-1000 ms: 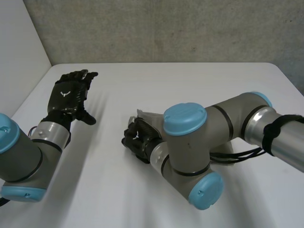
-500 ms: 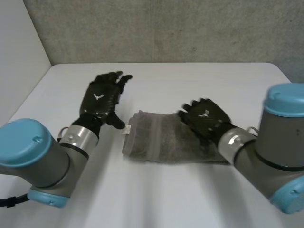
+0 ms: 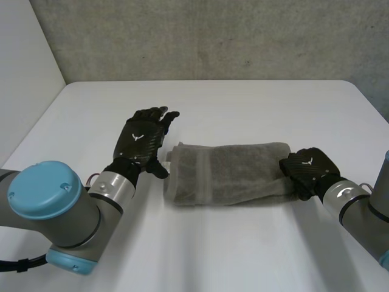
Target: Fold the laundry
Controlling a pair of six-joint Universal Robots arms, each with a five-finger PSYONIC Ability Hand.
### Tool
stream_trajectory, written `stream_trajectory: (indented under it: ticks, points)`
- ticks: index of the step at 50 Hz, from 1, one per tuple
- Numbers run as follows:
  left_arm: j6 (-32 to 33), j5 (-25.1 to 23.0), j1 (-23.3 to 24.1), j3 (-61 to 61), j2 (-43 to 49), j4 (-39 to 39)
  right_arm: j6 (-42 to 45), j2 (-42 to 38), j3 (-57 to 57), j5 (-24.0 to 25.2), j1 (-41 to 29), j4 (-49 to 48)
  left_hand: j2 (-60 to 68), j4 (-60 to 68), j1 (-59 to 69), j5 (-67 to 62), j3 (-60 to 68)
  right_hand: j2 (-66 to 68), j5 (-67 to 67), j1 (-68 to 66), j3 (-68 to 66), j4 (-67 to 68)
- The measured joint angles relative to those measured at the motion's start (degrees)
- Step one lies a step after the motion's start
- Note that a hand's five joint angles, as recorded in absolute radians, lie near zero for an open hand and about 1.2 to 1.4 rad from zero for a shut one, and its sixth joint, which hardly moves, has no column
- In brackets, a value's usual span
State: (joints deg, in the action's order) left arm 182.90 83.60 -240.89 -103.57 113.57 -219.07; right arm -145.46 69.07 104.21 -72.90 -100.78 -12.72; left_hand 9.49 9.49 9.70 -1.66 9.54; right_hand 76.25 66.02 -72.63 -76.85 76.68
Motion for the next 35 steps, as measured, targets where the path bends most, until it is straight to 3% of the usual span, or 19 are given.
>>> stream_trajectory:
  ticks: [9,17,24,31,32,35]
  points:
    - [-0.03,0.28,-0.5,-0.48,-1.74,0.07,12.1,1.8,-3.36,-3.87,-3.12,0.18,0.0,0.0,0.0,0.0,0.0,0.0,0.0,-0.15,0.0,0.0]
    - [-0.28,2.14,-1.17,-0.29,-4.73,0.21,26.55,0.92,-11.94,-7.15,-19.55,-2.22,0.0,0.0,0.0,0.0,0.0,0.0,0.27,-1.2,-0.01,0.0]
    - [-0.57,3.4,-2.15,-0.26,-7.18,0.16,29.74,-9.06,-19.15,-2.88,-31.9,-5.08,0.0,0.0,0.0,0.0,0.0,0.0,0.45,-1.68,-0.1,0.01]
    - [-0.89,3.56,-2.93,-0.38,-7.78,0.13,28.8,-15.36,-21.53,2.55,-35.01,-5.16,0.0,0.0,0.0,0.0,0.0,-0.38,0.11,-1.55,0.28,-0.37]
    - [-0.91,3.56,-2.97,-0.38,-7.77,0.12,28.48,-15.32,-21.6,2.64,-34.99,-5.15,0.0,0.0,0.0,0.0,0.0,-3.69,-2.49,1.27,3.67,-2.88]
    - [-0.97,3.53,-3.13,-0.31,-7.74,0.12,25.36,-13.7,-21.73,2.02,-34.56,-5.13,0.0,0.0,0.0,0.0,0.0,-30.36,-29.16,27.16,29.88,-29.73]
